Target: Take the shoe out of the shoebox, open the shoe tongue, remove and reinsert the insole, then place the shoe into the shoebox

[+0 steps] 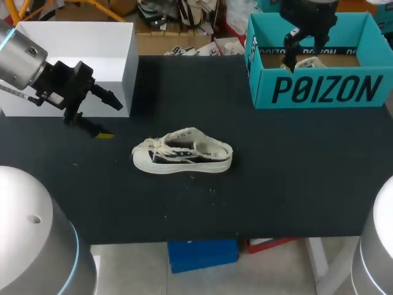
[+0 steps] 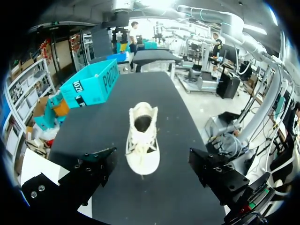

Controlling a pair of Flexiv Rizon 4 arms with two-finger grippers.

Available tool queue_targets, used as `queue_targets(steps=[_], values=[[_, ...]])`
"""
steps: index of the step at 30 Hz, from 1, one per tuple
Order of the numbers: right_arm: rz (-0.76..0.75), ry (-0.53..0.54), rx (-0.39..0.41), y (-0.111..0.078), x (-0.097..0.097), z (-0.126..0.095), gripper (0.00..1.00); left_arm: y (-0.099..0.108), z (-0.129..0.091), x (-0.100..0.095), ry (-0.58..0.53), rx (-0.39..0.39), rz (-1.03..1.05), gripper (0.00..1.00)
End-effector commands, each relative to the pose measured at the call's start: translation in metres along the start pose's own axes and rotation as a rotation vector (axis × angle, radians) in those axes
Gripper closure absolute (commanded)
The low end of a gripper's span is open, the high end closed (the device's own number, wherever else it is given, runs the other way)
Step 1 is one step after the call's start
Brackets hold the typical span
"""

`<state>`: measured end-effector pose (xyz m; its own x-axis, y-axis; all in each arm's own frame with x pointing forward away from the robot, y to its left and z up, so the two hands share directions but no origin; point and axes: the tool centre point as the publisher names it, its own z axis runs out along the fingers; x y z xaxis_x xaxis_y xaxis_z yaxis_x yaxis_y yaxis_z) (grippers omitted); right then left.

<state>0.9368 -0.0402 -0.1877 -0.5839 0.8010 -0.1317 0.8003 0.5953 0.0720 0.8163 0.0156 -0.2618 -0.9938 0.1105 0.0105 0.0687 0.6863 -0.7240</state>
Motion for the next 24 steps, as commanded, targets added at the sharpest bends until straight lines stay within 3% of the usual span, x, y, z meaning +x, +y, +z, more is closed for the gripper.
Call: queue_targets(steps=[1,12,15,24], values=[[0.0,0.003,-0.055,-0.007,-0.001,0.001,0.0,0.001,0.002,0.0,-0.003,-0.001,0.001,0.0],[0.0,0.003,-0.055,-0.007,-0.001,0.001,0.0,0.001,0.002,0.0,-0.003,-0.001,0.001,0.0],[-0.062,-0.01,-0.066,-0.012,0.003,0.009,0.0,0.001,0.002,0.0,-0.003,-0.001,0.001,0.0],[-0.381,0.109,-0.074,-0.021,0.059,0.003,0.0,0.001,0.002,0.0,-0.003,-0.001,0.001,0.0]])
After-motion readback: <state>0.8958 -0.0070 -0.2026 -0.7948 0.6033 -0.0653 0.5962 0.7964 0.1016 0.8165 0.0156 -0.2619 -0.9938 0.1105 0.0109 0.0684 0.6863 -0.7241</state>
